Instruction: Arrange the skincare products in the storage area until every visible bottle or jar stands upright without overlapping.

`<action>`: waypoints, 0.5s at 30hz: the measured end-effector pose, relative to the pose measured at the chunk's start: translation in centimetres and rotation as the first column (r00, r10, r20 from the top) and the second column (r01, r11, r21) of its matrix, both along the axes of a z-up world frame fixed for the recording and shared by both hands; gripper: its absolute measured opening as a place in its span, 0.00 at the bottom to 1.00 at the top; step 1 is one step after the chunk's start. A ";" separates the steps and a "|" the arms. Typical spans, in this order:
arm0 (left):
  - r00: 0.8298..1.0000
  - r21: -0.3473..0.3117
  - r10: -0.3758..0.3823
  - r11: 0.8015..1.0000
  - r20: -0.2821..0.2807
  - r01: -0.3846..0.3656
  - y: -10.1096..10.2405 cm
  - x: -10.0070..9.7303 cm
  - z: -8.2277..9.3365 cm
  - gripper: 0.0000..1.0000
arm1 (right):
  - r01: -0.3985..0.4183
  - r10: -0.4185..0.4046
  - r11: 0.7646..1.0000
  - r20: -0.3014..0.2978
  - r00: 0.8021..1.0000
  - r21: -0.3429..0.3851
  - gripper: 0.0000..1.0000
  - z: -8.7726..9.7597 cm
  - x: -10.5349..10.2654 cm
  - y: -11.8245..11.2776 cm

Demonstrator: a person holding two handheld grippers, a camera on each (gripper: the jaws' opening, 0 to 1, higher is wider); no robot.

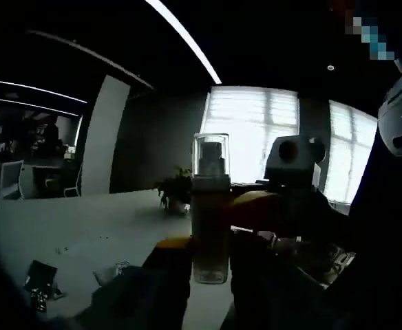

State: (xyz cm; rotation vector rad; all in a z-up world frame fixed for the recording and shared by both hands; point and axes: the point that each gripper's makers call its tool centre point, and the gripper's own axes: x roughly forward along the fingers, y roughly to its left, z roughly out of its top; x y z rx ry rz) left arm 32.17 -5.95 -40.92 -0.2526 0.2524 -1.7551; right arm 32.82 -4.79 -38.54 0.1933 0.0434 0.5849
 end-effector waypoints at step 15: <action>0.991 0.039 -0.110 0.993 0.082 0.108 1.5 -1.2 -0.5 0.26 | -0.303 0.303 0.953 -0.032 0.952 0.006 0.25 0.4 -1.6 0.3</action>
